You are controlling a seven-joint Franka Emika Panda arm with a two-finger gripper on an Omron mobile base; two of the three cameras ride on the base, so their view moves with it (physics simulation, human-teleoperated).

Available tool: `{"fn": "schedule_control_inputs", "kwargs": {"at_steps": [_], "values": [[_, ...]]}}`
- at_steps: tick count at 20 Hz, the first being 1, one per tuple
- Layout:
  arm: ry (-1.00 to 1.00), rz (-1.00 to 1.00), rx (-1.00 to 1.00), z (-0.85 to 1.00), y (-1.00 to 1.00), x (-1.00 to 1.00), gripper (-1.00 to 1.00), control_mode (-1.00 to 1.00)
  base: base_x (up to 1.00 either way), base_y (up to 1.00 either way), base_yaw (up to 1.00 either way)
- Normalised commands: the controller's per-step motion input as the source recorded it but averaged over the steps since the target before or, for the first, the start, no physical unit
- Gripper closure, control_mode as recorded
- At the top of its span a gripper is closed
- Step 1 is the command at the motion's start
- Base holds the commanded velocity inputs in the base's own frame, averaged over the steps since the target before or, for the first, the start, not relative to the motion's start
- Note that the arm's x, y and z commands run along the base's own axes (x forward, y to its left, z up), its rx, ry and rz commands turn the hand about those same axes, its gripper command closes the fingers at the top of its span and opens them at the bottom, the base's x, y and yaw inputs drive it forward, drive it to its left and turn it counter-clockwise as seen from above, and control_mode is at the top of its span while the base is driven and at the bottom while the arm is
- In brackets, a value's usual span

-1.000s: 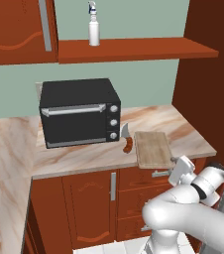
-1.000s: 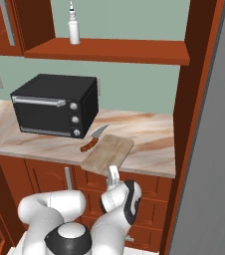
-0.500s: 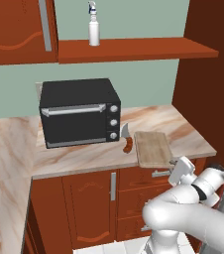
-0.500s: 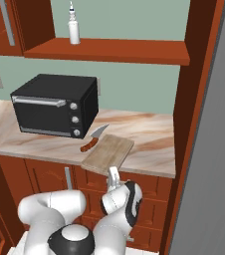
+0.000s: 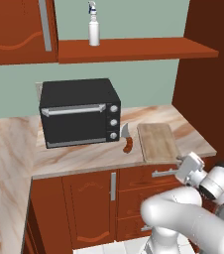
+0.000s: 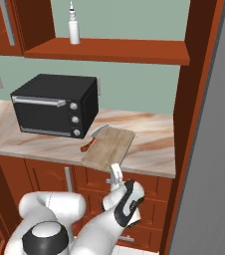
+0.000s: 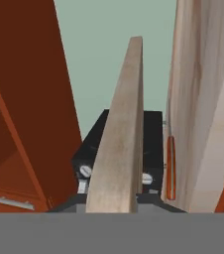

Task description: Move the cutting board and knife to the sink. Then move spray from the shelves to the counter.

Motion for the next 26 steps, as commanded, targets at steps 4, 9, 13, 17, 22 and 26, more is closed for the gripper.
{"fn": "schedule_control_inputs", "kwargs": {"at_steps": [4, 9, 13, 17, 22, 26], "values": [[0.0, 0.0, -0.11, 0.81, -0.05, -0.49, 1.0, -1.0, 0.0, 0.0, 0.0], [0.04, 0.0, -0.14, 0.87, -0.01, -0.5, 1.0, -1.0, 0.0, 0.0, 0.0], [0.11, -0.05, -0.17, 0.71, 0.0, -0.38, 1.0, -1.0, 0.0, 0.0, 0.0], [0.13, -0.04, -0.2, 0.55, 0.0, -0.35, 1.0, -1.0, 0.0, 0.0, 0.0], [0.16, -0.03, -0.22, 0.38, 0.0, -0.24, 1.0, -1.0, 0.0, 0.0, 0.0], [0.17, -0.02, -0.19, 0.3, 0.0, -0.26, 1.0, -1.0, 0.0, 0.0, 0.0]]}}
